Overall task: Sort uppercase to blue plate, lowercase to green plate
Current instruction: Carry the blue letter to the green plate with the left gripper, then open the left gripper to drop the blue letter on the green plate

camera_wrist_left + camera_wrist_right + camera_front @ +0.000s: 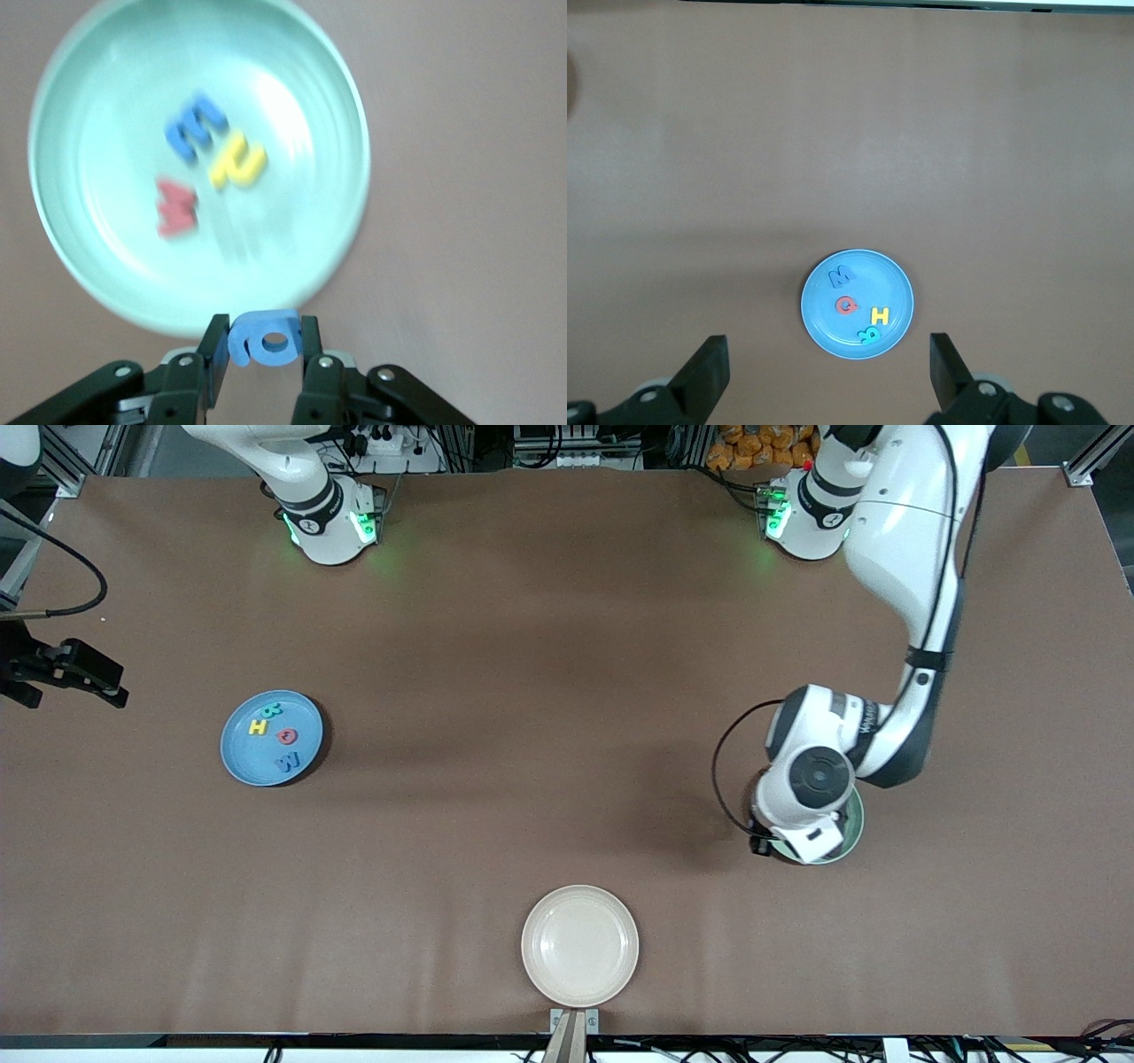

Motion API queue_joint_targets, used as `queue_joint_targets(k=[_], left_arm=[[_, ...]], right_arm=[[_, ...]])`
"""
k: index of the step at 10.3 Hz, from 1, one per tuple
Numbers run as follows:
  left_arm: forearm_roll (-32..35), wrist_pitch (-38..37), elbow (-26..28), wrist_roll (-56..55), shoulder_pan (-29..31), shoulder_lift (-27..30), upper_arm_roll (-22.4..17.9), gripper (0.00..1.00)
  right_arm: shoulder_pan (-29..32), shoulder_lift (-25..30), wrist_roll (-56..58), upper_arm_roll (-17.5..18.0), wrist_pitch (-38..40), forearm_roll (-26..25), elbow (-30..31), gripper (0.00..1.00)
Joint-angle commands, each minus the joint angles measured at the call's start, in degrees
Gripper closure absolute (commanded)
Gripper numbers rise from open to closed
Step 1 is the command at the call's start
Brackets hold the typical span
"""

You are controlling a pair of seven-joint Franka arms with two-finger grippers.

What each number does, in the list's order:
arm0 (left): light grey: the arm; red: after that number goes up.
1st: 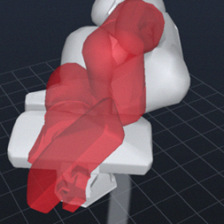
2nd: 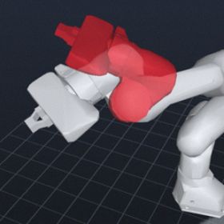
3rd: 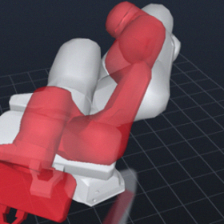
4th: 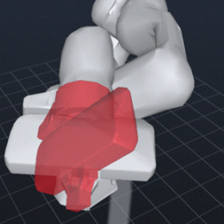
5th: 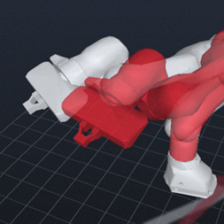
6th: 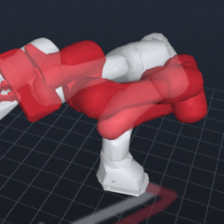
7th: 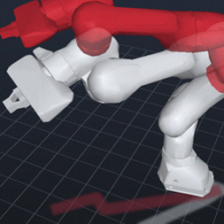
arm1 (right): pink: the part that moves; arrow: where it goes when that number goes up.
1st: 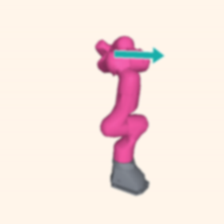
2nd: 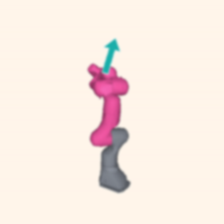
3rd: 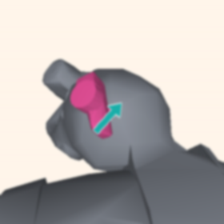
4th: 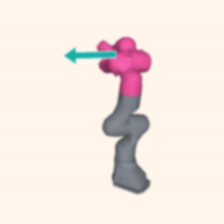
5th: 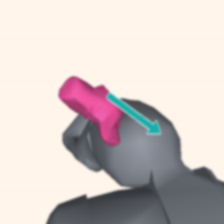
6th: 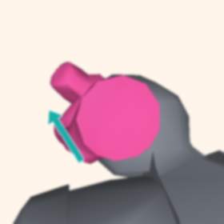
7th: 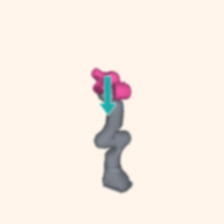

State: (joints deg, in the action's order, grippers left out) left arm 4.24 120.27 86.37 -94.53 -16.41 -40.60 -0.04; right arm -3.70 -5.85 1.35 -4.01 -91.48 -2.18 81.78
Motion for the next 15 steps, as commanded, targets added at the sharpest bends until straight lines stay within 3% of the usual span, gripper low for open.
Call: queue_joint_targets(k=[1,3,4,9,10,12,15], left_arm=[[0.5,-3.5,1.2,5.6,5.8,1.4,0.9,1.00],[0.3,-4.9,1.8,8.2,8.8,1.3,1.0,1.00],[0.5,-6.3,1.9,8.8,9.8,1.3,1.0,0.01],[0.5,-9.3,2.2,11.5,11.5,3.9,1.0,0.00],[0.5,-9.3,4.8,13.9,12.0,6.2,1.1,0.00],[0.5,-7.3,14.1,19.9,12.2,13.4,1.2,0.00],[0.3,1.6,34.7,30.6,12.9,29.9,2.8,0.00]], right_arm=[[0.7,0.8,2.9,0.8,0.9,0.7,0.0,0.00],[0.7,1.2,3.8,0.9,0.9,0.9,0.0,0.00],[0.7,1.2,3.8,0.9,0.9,0.9,0.0,0.00],[0.9,1.1,3.6,0.8,1.7,0.9,0.1,0.00],[1.1,1.0,3.6,0.8,1.7,0.9,0.1,0.00],[2.2,0.8,3.6,0.8,1.7,0.9,0.1,0.00],[2.6,0.6,3.7,0.9,1.7,0.9,0.2,0.00]])
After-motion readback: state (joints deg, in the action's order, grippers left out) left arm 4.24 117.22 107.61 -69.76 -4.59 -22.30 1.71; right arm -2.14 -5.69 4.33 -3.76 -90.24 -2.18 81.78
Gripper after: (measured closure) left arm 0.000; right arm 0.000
